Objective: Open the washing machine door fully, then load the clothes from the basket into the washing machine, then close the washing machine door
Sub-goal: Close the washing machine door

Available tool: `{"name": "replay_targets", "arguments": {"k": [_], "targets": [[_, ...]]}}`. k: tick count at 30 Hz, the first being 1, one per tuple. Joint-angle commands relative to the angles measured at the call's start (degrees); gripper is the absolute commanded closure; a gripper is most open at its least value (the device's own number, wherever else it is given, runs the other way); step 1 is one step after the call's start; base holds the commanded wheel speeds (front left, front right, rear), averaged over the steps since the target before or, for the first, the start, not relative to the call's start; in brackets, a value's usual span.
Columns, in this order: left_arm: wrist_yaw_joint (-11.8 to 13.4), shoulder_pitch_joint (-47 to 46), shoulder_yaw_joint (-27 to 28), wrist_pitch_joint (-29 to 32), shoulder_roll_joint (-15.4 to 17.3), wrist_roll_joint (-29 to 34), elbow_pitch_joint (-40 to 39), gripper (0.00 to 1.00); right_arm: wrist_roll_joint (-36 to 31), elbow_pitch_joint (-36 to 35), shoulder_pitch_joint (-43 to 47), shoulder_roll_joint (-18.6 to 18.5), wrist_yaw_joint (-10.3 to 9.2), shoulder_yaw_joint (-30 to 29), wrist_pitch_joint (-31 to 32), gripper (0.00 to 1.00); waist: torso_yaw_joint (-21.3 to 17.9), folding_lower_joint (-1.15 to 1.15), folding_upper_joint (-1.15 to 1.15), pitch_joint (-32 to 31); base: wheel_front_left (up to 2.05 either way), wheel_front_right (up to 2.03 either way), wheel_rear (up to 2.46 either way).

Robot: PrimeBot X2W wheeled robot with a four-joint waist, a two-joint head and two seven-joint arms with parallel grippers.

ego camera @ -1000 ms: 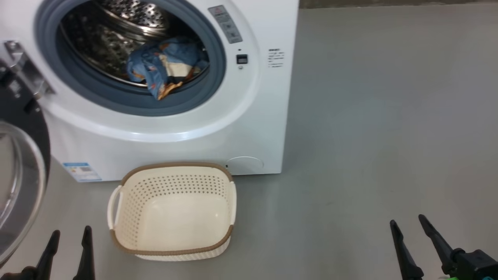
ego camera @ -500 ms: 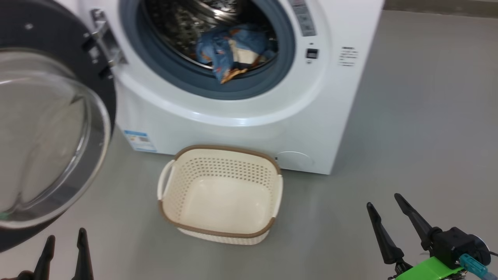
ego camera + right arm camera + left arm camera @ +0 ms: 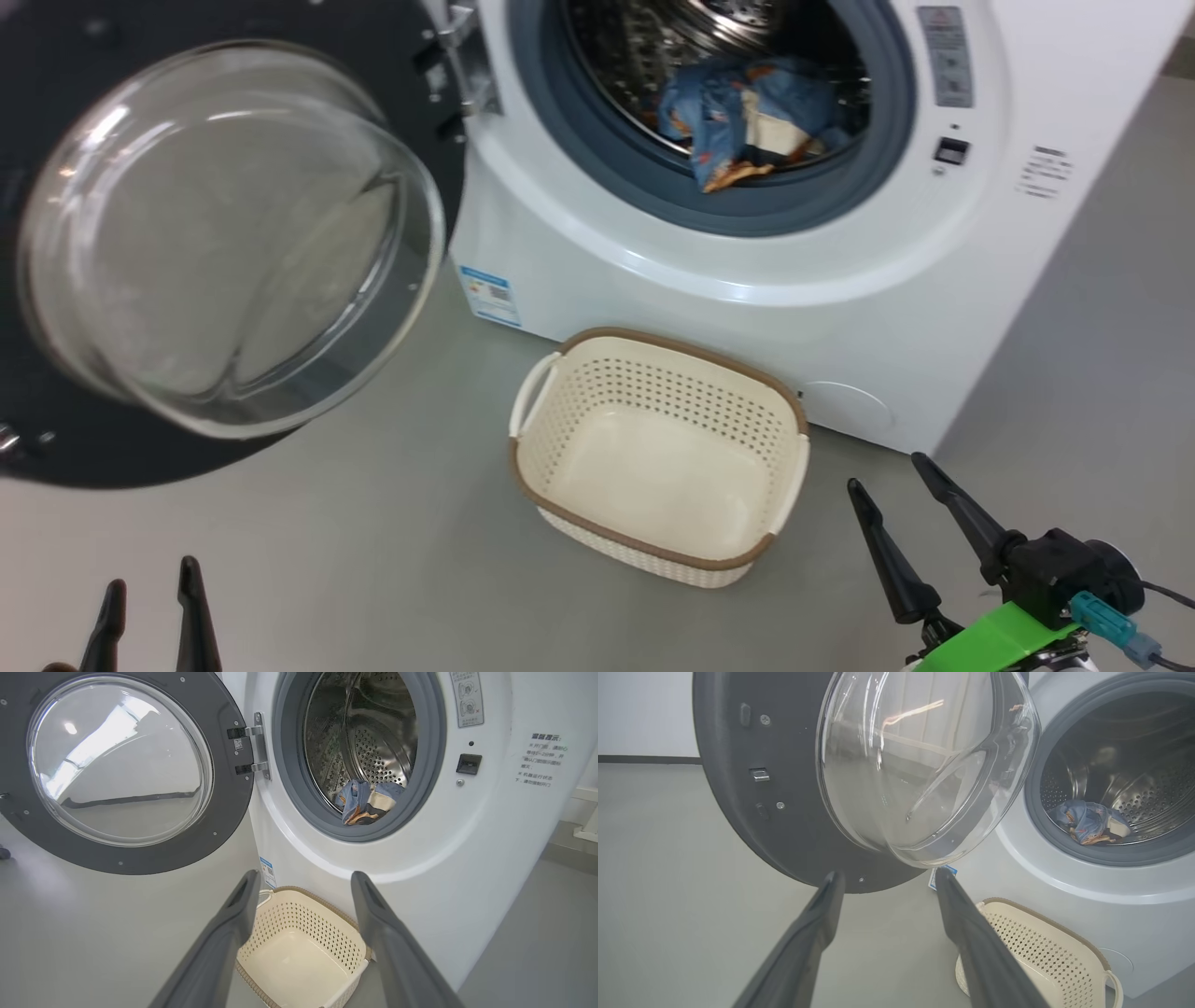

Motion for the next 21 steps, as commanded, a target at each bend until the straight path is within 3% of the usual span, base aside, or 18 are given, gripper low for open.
{"name": "replay_targets", "arguments": {"k": [1,15,16,17,18,19,21], "targets": [[-0.09,-0.70,2.33,-0.36,0.63,0.69,-1.08,0.00,0.37,-1.12,-1.70,-0.84,0.09,1.44,-0.27,0.00,3.41,0.00,0.00,-0.27,0.00,0.00,0.00],[-0.09,1.03,4.92,-0.36,-1.17,-0.18,-4.37,0.00,1.26,0.59,-5.36,-1.68,0.09,5.31,-0.27,0.00,4.21,0.00,0.00,0.84,0.00,0.00,0.00],[-0.09,1.01,5.09,-0.36,-1.21,-0.35,-4.74,0.09,1.34,0.63,-5.38,-1.72,0.09,5.38,-0.27,0.00,4.19,0.00,0.00,0.78,0.00,0.00,0.00],[-0.09,0.91,5.23,-0.36,-1.23,-0.73,-5.16,0.54,1.41,0.64,-5.35,-1.73,0.09,5.40,-0.27,0.00,4.15,0.00,0.00,0.69,0.00,0.00,0.00],[-0.09,0.70,5.34,-0.36,-1.25,-1.19,-5.72,0.82,1.46,0.64,-5.25,-1.70,0.09,5.36,-0.27,0.00,4.10,0.00,0.00,0.55,0.00,0.00,0.00],[-0.09,0.42,5.61,-0.36,-1.26,-1.39,-6.53,1.00,1.50,0.61,-5.06,-1.62,0.09,5.22,-0.27,0.00,4.04,0.00,0.00,0.42,0.00,0.00,0.00],[-0.09,-0.70,6.70,-0.36,-0.87,-3.08,-8.45,1.00,1.43,0.38,-4.40,-1.40,0.09,4.70,-0.27,0.00,3.91,0.00,0.00,0.27,0.00,0.00,0.00]]}}
